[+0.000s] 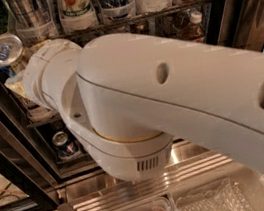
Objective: Pick redbull can from top shelf of fridge
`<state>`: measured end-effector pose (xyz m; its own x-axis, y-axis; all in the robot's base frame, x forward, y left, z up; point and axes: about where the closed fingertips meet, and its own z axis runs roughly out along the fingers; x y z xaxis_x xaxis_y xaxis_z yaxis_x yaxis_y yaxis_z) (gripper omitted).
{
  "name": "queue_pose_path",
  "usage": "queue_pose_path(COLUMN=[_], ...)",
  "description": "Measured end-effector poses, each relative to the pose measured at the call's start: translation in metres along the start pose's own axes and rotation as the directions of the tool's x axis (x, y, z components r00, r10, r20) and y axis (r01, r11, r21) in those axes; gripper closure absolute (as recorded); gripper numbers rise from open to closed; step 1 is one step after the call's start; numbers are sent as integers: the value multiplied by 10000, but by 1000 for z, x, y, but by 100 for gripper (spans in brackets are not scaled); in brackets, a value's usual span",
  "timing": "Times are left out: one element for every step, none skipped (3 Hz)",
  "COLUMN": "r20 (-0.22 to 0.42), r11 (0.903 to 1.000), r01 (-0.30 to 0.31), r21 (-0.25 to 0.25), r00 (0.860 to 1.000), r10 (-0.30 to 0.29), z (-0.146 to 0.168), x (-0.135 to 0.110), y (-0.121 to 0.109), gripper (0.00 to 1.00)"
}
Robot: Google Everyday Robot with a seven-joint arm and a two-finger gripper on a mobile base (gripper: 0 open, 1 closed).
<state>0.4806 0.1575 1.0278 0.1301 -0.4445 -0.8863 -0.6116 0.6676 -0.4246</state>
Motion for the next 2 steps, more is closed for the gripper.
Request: queue_pose_path(r20=[-388,-617], r11=[9999,9997], r01=[-127,-210], r21=[23,107], r00=[9992,9979], r10=[128,216], z=[-4,-11], x=[5,2], y=[3,1], gripper=[100,100])
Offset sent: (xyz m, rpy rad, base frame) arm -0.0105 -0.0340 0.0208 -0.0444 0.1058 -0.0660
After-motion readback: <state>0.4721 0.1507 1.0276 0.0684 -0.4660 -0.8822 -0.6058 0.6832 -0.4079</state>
